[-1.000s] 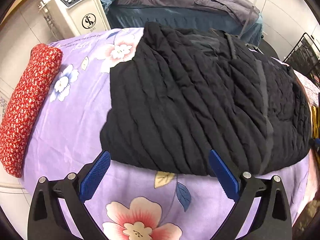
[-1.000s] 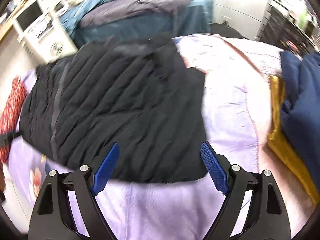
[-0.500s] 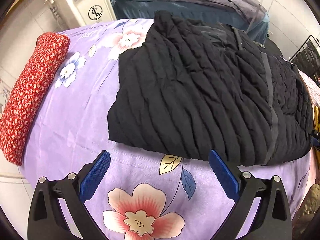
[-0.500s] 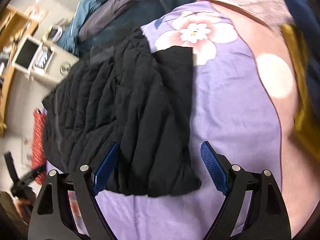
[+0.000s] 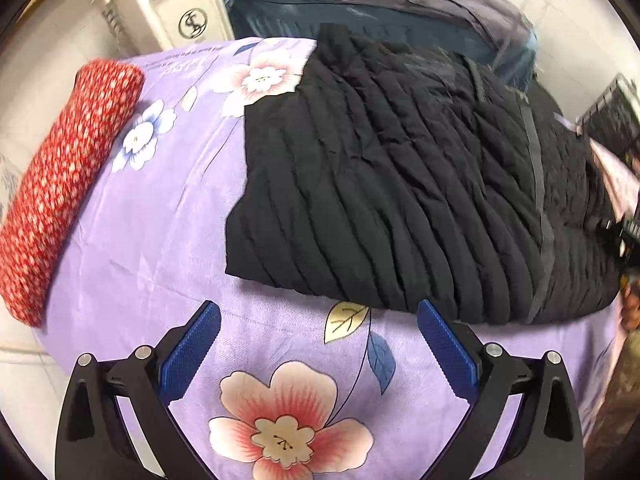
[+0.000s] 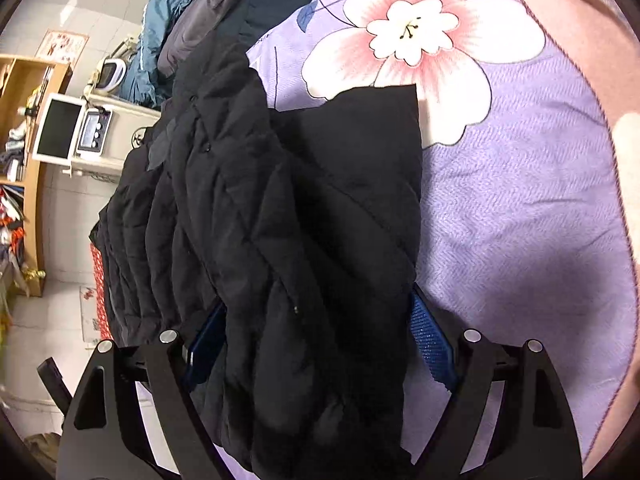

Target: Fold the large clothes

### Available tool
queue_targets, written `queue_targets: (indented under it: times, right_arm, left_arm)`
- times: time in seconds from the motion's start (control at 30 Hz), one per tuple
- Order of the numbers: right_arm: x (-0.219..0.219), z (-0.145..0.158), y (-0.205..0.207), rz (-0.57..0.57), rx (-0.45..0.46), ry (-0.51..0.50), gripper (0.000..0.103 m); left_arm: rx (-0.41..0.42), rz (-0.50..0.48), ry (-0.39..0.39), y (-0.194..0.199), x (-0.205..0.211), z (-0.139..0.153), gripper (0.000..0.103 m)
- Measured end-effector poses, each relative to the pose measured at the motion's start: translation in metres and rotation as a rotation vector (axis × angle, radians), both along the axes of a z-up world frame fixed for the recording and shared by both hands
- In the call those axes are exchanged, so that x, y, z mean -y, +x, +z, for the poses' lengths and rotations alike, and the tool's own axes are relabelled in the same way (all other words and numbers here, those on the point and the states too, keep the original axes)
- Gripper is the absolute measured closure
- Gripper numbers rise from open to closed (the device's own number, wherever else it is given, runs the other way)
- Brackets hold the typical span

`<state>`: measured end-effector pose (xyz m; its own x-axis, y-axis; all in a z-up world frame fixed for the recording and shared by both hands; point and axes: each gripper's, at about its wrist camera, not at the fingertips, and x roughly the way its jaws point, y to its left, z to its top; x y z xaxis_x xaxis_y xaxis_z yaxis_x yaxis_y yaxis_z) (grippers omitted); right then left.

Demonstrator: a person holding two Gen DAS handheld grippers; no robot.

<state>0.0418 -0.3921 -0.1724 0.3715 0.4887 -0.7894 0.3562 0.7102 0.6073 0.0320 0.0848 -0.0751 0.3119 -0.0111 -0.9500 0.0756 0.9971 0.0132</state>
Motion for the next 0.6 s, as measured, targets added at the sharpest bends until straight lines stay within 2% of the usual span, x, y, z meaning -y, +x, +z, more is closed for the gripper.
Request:
queue_targets:
  times: [0.2, 0.37, 0.6]
  right_arm:
    - [-0.005, -0.001, 0.002, 0.001, 0.003, -0.030, 0.020]
    - [-0.008, -0.002, 0.003, -0.001, -0.019, -0.044, 0.020]
    - [-0.019, 0.001, 0.007, -0.013, -0.061, -0.072, 0.020]
  left_arm:
    - [0.009, 0.085, -0.174, 0.030, -0.030, 0.009, 0.006]
    - [0.020, 0.062, -0.186, 0.061, -0.034, 0.005, 0.006]
    - [-0.052, 0.049, -0.144, 0.105, -0.034, -0.042, 0.006]
